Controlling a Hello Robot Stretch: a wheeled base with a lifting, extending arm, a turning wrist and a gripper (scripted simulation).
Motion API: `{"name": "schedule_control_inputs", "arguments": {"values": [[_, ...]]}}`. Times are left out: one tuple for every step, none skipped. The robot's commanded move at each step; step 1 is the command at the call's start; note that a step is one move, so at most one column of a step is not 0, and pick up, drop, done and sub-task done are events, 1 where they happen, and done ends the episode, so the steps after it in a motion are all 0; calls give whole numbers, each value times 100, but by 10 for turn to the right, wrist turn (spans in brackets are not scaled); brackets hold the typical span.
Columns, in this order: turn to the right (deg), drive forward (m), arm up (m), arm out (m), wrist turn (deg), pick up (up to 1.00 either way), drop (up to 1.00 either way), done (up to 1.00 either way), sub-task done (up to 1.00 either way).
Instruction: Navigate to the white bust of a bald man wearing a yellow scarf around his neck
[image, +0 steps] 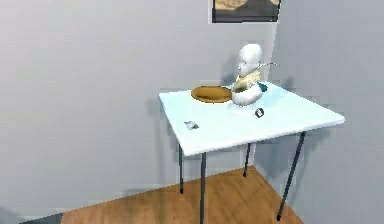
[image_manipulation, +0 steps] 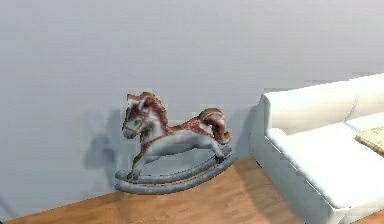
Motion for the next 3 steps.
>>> {"name": "schedule_control_inputs", "arguments": {"values": [[60,0,0,0,0,0,0,0,0],[0,20,0,0,0,0,0,0,0],[120,0,0,0,0,0,0,0,0]]}}
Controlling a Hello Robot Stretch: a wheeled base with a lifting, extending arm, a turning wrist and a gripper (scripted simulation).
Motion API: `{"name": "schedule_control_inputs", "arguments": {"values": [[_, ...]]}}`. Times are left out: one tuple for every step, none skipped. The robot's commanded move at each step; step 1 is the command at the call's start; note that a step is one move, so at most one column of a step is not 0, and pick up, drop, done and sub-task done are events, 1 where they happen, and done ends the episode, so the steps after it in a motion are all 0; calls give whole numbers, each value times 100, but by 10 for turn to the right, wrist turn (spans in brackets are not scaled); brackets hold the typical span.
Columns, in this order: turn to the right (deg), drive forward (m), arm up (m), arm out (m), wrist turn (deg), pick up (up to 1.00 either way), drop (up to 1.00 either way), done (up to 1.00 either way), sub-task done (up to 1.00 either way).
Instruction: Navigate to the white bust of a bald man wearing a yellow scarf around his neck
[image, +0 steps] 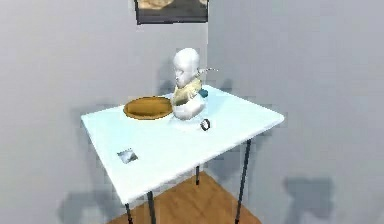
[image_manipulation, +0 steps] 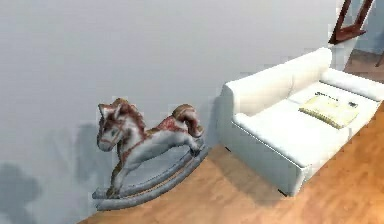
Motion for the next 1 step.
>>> {"name": "schedule_control_inputs", "arguments": {"values": [[0,0,0,0,0,0,0,100,0]]}}
